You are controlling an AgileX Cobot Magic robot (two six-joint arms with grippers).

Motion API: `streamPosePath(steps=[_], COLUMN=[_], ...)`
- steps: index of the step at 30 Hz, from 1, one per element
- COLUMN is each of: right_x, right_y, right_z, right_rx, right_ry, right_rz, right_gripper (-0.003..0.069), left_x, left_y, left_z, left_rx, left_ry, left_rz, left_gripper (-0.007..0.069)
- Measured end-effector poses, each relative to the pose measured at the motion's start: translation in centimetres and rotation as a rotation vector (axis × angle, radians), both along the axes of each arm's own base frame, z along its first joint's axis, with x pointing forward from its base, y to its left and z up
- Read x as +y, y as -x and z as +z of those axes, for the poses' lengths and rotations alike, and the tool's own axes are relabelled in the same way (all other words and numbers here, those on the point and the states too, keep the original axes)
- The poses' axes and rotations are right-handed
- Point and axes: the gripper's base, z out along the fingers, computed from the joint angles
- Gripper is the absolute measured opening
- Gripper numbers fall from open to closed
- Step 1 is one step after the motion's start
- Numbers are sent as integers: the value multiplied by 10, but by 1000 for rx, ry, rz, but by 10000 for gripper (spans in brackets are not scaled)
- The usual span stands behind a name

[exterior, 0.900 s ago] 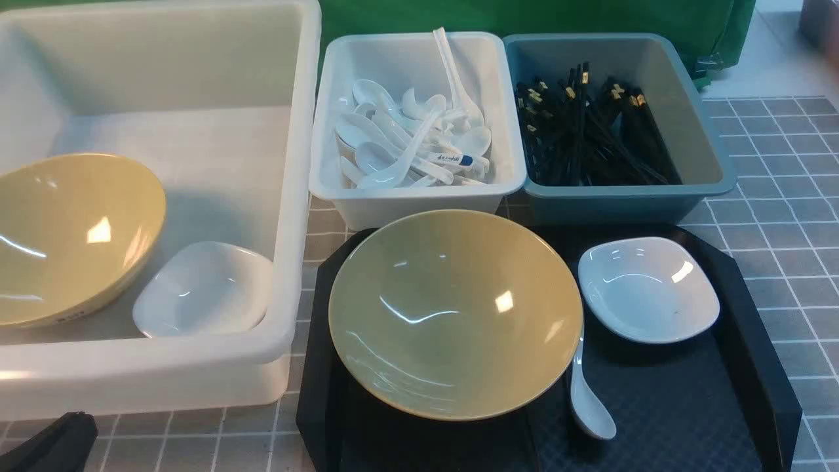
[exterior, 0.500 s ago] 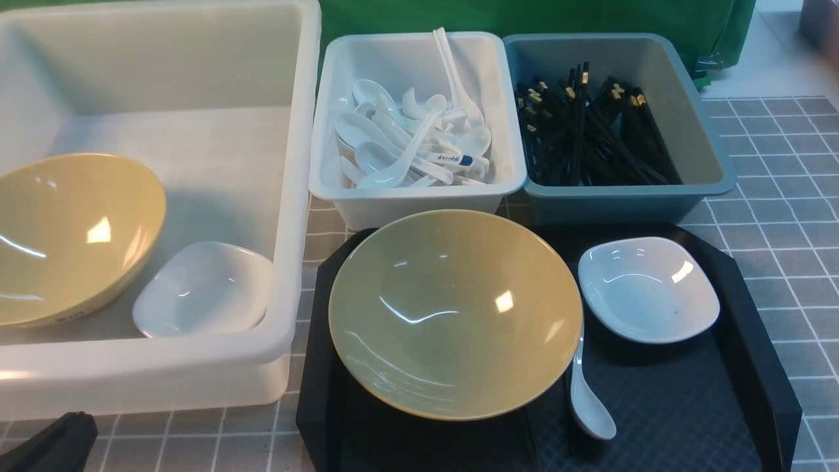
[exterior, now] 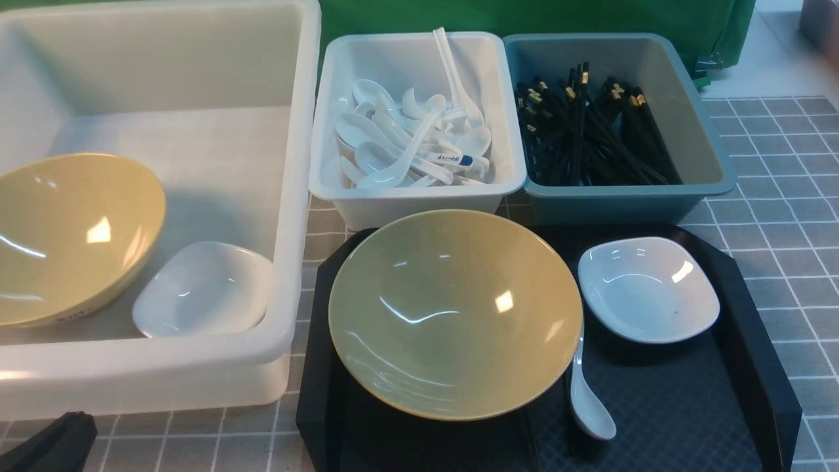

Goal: On grey table put chopsticks spoon bowls plates into blue grey white boxes.
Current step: 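Grasp the large bowl on the tray by its rim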

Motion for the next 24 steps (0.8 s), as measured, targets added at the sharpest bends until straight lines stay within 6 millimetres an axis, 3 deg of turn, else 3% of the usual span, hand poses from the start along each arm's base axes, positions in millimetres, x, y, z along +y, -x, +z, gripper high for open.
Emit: streamPosePath(steps=[7, 11, 17, 18, 19, 24], right_x=[0, 1, 6, 9, 10, 13], right_y=[0, -2, -1, 5, 9, 23], right_z=[1, 8, 42, 61, 68, 87], right_rx=[-7, -93, -466, -689, -779, -1026], right_ry=[0, 3, 5, -44, -87, -220], right_rz=[1, 14, 68, 108, 131, 210], right_gripper=[239, 239, 239, 239, 239, 239], left_x=[0, 0, 1, 2, 2, 5], left_y=[0, -2, 0, 4, 7, 20], left_z=[1, 12, 45, 56, 63, 83], left_rx=[-13, -143, -503, -638, -715, -972], left_ry=[-2, 12, 47, 64, 74, 183], left_rz=[0, 2, 10, 13, 14, 10], left_gripper=[-8, -8, -8, -8, -8, -8])
